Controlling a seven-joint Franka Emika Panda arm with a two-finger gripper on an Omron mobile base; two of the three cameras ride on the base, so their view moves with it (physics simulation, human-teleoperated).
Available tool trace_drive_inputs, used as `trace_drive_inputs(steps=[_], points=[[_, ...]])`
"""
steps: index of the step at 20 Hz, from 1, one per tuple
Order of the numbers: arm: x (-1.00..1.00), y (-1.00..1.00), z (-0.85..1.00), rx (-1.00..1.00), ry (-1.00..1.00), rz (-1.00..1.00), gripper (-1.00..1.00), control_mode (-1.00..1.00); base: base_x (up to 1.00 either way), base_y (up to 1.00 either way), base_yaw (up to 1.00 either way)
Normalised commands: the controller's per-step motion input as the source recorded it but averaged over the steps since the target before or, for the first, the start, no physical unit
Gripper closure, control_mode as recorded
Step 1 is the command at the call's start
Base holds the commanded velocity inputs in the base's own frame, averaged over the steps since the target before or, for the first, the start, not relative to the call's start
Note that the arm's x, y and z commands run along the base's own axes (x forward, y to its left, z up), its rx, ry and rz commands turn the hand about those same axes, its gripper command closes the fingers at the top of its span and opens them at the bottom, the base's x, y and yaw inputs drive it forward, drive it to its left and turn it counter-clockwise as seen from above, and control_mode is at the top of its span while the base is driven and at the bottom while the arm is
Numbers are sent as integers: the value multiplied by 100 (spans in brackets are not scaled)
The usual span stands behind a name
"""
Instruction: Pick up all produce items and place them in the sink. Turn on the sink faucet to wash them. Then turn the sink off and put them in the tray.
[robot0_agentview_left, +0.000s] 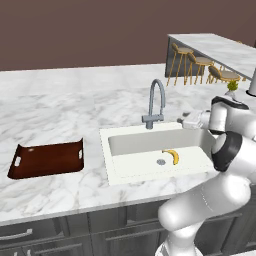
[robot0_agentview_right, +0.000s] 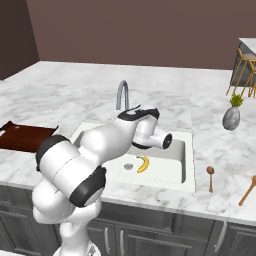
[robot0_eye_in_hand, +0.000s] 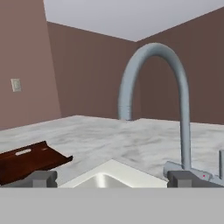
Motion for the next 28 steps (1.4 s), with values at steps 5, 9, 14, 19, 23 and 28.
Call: trace_drive_inputs(steps=[5, 9, 14, 19, 23, 28], points=[[26, 2, 0, 0, -1, 0, -100, -100, 0, 0, 0], [28, 3, 0, 0, -1, 0, -100, -100, 0, 0, 0], [26, 2, -4, 0, -1, 0, -100, -100, 0, 0, 0], [24, 1, -10, 0, -1, 0, -100, -100, 0, 0, 0], [25, 0, -11, 0, -2, 0, -100, -100, 0, 0, 0], [27, 0, -7, 0, -3, 0, -100, -100, 0, 0, 0]])
